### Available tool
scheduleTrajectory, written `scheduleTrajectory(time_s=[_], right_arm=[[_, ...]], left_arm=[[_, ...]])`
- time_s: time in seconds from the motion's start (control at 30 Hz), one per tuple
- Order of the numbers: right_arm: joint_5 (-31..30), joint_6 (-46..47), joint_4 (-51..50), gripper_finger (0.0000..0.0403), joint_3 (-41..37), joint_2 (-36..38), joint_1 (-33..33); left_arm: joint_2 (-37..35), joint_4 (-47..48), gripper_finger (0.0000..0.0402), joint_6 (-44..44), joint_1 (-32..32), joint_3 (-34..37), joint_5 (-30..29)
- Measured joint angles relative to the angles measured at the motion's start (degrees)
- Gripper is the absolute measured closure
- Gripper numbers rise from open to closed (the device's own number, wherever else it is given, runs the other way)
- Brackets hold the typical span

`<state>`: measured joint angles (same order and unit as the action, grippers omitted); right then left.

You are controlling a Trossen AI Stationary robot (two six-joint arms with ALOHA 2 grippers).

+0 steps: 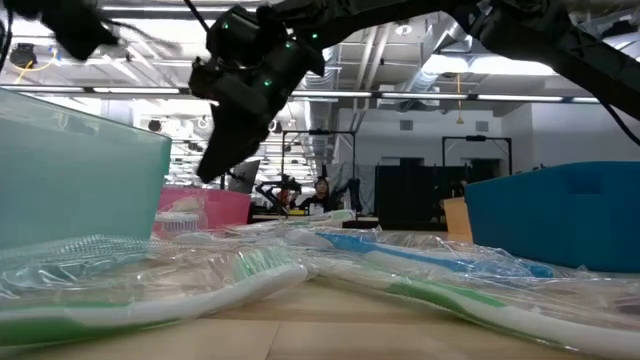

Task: Pick & Place Toothbrushes
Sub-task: Put the orange toothbrush into the orange bin

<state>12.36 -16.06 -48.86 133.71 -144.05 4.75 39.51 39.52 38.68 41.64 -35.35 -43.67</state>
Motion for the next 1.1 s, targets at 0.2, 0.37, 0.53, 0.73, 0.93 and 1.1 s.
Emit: scheduleTrajectory(time_s=[0.2,0.37,0.53,0.73,0.93,1.1], right_arm=[[1.0,-1.0,-2.8,0.0159,0.0,0.0,0.0],[1.2,-0.6,-3.5,0.0159,-0.1,0.0,0.3],[1.4,-0.6,-5.6,0.0159,-0.1,0.0,0.2],[4.2,-1.1,-9.7,0.0159,-0.1,0.0,-0.8],[4.3,-2.4,-11.6,0.0159,-0.1,0.0,-1.6],[4.3,-3.1,-13.9,0.0159,-0.1,0.0,-2.2]], left_arm=[[0.2,20.5,0.0277,11.1,-9.9,0.1,8.2],[2.5,18.8,0.0262,13.9,-18.2,0.1,14.3],[10.6,15.7,0.0249,15.4,-23.0,0.7,23.2],[18.5,15.6,0.0242,10.5,-25.4,0.7,26.6],[20.5,15.7,0.0243,9.5,-29.9,0.7,28.2],[19.3,15.8,0.0243,3.4,-31.3,0.7,31.7]])
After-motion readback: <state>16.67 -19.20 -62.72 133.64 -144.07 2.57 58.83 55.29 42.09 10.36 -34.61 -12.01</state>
